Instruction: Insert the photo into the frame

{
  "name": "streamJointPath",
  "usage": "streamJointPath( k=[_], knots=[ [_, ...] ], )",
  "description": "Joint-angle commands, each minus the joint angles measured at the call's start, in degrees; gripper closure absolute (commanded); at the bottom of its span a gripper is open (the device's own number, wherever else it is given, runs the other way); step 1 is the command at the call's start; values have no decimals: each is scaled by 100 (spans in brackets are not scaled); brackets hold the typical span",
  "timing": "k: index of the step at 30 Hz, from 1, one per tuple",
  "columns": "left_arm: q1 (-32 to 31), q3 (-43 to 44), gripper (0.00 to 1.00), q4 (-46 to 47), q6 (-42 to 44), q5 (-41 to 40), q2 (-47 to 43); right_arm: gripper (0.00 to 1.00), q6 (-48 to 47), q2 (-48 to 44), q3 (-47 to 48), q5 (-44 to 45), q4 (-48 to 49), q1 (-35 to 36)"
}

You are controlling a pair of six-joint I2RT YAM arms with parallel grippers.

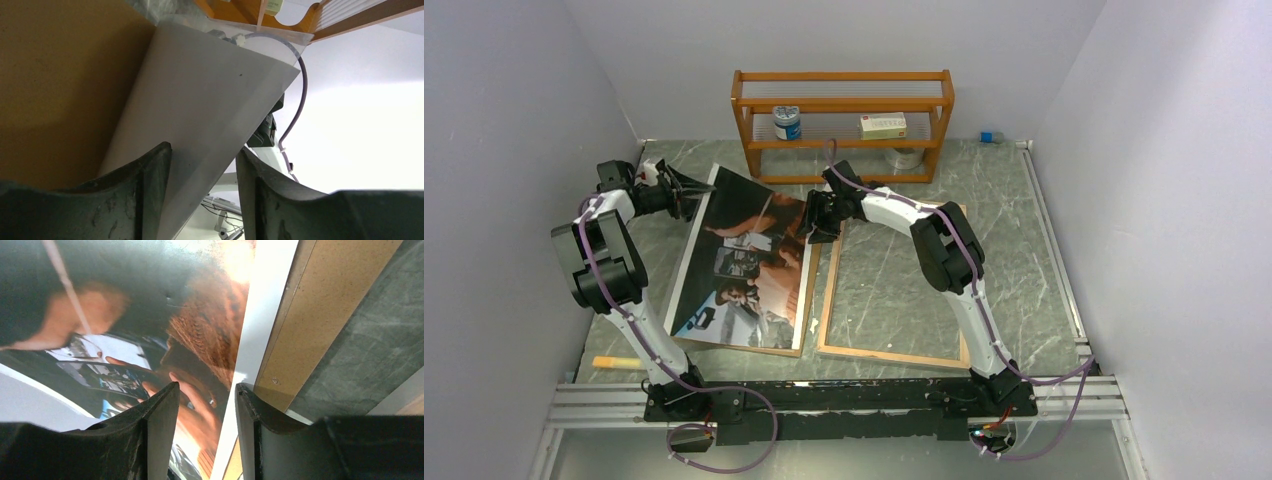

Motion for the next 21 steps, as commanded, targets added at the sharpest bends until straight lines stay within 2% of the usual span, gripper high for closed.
streamJointPath(
  k=[1,3,8,10,15,18,21],
  knots=[
    [-15,-108,47,705,-312,290,-328,51,-86,82,-263,457,-208,-6],
    [-15,-209,49,1080,-606,384,-353,51,-77,77,-276,452,-193,-17],
    [-15,-711,32,2586,-1791,541,-470,51,-58,65,-328,444,-153,-24],
    [-15,-909,29,3165,-2275,490,-509,51,-55,55,-351,450,-135,-31],
    [-48,-1261,38,4414,-3359,367,-454,52,-49,27,-387,445,-107,-45],
    [-64,-1296,42,4542,-3455,329,-402,52,-54,24,-399,442,-96,-54],
    [-65,-1289,40,4450,-3410,311,-390,52,-49,7,-417,434,-79,-65]
  ],
)
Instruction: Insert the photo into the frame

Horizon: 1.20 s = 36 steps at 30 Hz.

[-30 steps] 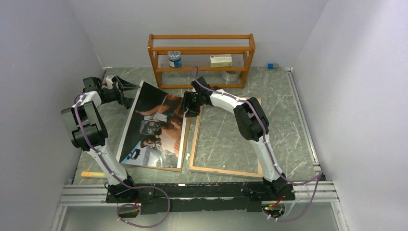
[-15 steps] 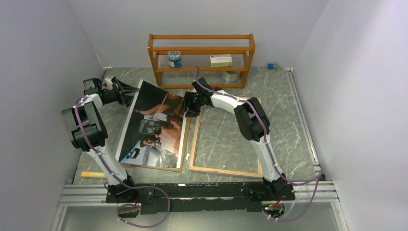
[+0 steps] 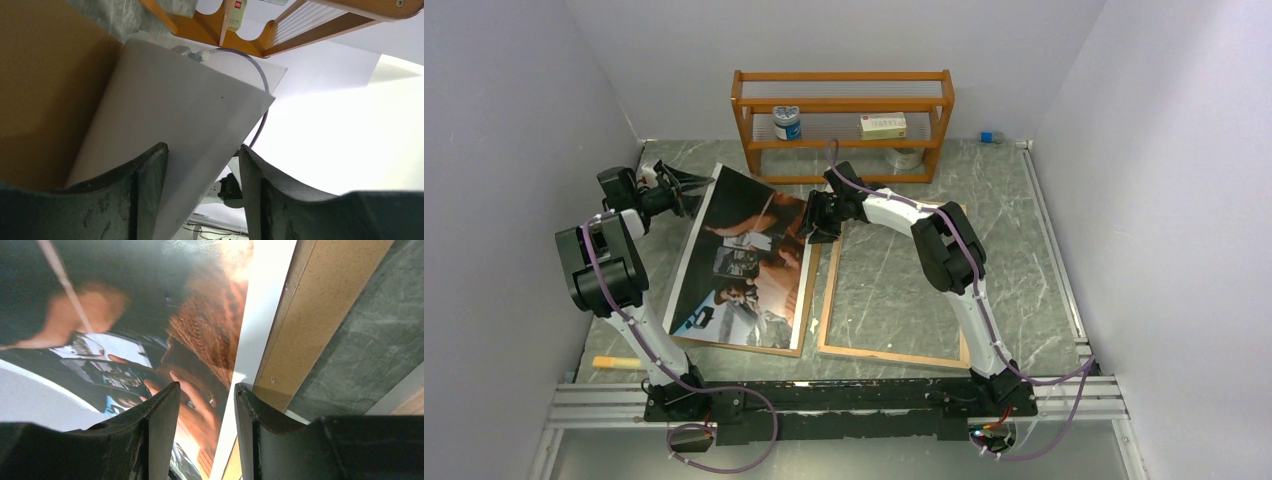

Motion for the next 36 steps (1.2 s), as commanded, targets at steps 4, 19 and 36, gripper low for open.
streamJointPath(
  k=[4,19,36],
  knots=[
    [-44,-4,27,522,-367,55,-282,52,-163,72,-242,444,-278,-32],
    [-85,-162,38,355,-868,-301,-422,52,-164,57,-257,454,-270,-33],
    [-91,1247,63,-3613,2395,-937,-504,52,-178,13,-335,464,-237,-40]
  ],
)
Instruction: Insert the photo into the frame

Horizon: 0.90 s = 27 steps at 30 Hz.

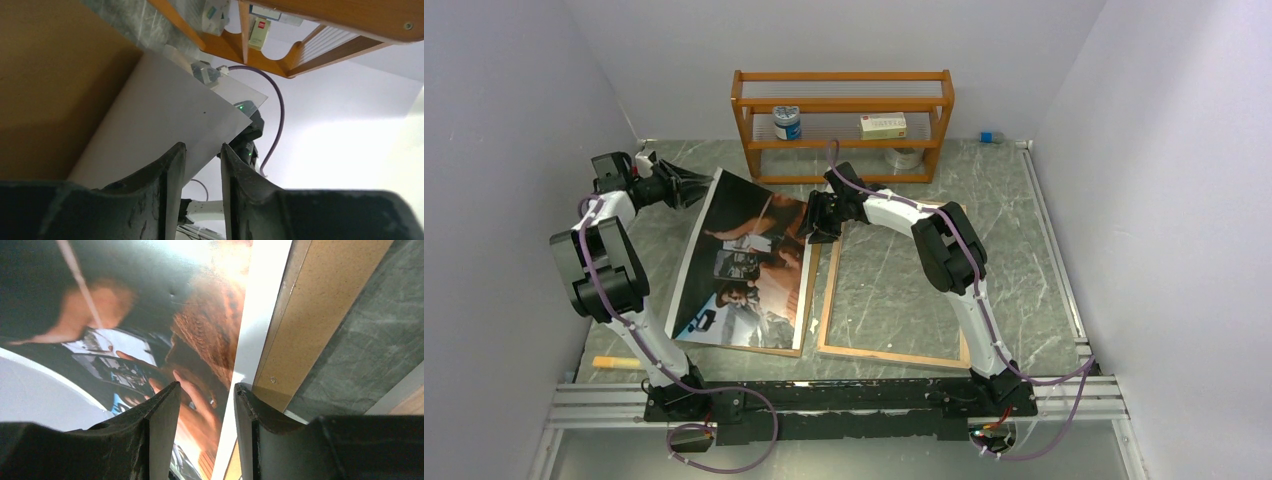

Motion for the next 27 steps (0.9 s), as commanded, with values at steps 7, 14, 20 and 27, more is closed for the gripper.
streamJointPath(
  k=[7,14,20,27],
  knots=[
    [-42,500,81,-1405,1458,19,-111,52,-175,30,-272,479,-349,-19],
    [-47,662,88,-1806,1674,-233,-33,52,-172,-13,-302,480,-338,-16],
    [-57,1140,84,-2641,2561,-757,77,52,-163,-58,-401,458,-239,-23],
    [-66,1415,84,-2257,3301,-792,591,52,-119,-67,-491,404,-138,-22]
  ],
)
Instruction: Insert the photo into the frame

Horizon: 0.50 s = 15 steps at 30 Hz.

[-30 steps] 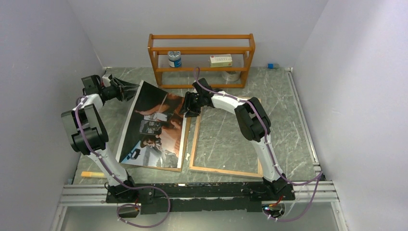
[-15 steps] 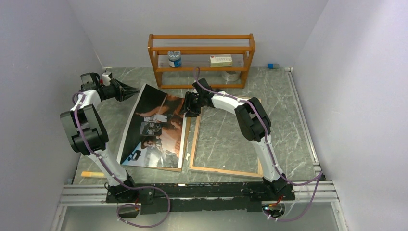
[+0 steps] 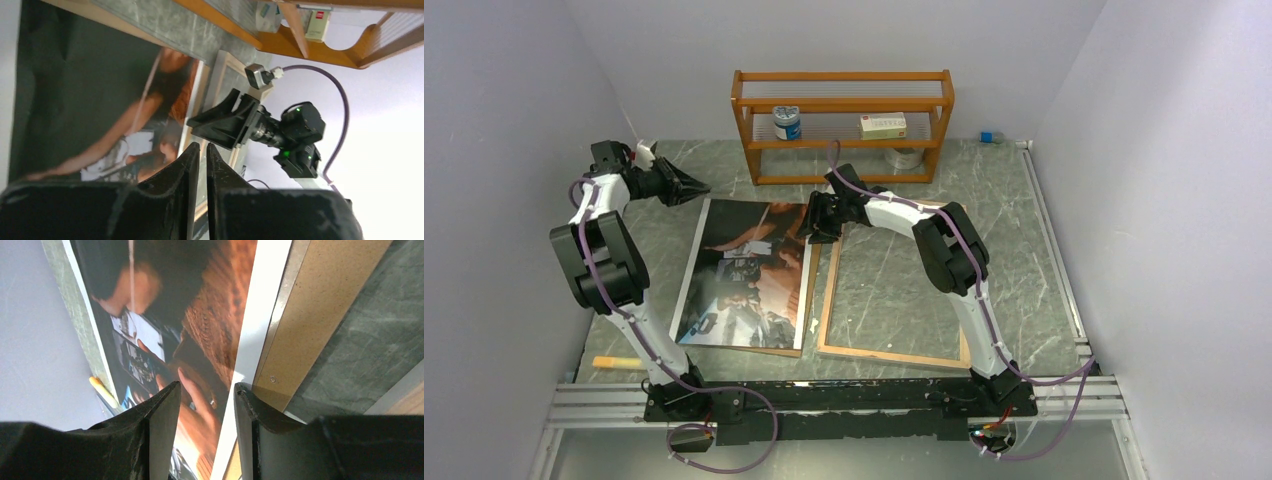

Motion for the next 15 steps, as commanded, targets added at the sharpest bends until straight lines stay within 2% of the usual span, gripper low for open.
streamJointPath(
  k=[1,3,4,7,9,10,11,13,15],
  knots=[
    [-40,175,85,346,546,93,424,52,-124,37,-255,387,-405,-23],
    [-36,216,84,580,572,62,581,52,-122,54,-236,385,-423,-21],
    [-30,346,81,381,712,-196,666,52,-130,55,-225,396,-436,-27],
    [-29,617,64,-162,1064,-1009,836,52,-157,41,-225,439,-474,-20],
    [-30,621,53,-272,1144,-1519,861,52,-168,42,-217,505,-553,-20],
    [-31,577,43,-264,1167,-1751,860,52,-168,25,-226,538,-578,-20],
    [-30,529,39,-256,1205,-1945,859,52,-175,9,-230,569,-598,-20],
    [-30,461,31,-247,1252,-2217,902,51,-176,-14,-208,657,-671,-20],
    [-31,478,28,-283,1325,-2364,1027,50,-163,-6,-108,822,-856,-20]
  ],
)
